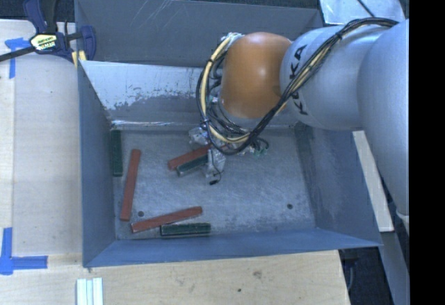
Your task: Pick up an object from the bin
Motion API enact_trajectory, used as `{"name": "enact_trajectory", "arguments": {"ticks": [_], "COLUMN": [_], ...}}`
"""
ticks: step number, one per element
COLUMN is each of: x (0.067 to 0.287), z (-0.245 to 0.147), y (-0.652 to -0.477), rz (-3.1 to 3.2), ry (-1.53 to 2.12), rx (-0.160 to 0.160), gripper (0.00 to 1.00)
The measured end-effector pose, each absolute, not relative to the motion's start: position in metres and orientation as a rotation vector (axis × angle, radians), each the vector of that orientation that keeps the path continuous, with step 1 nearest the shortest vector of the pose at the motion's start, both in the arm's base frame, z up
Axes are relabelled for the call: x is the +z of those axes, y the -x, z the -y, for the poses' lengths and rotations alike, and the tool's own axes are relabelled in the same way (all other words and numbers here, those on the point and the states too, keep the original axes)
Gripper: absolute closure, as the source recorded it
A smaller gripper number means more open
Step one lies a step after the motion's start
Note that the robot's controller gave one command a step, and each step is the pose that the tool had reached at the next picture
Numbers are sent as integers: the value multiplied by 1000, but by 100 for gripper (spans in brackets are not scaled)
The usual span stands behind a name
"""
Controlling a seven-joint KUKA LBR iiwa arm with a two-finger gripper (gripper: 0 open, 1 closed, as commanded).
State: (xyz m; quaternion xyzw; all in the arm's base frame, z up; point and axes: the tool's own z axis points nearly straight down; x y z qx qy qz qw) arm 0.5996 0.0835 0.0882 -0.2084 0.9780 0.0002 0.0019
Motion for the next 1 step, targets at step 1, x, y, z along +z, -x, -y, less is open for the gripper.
{"name": "enact_trajectory", "arguments": {"ticks": [1], "x": [202], "z": [-90], "y": [-616], "rz": [-3070], "ry": [652], "rx": [0], "gripper": [100]}}
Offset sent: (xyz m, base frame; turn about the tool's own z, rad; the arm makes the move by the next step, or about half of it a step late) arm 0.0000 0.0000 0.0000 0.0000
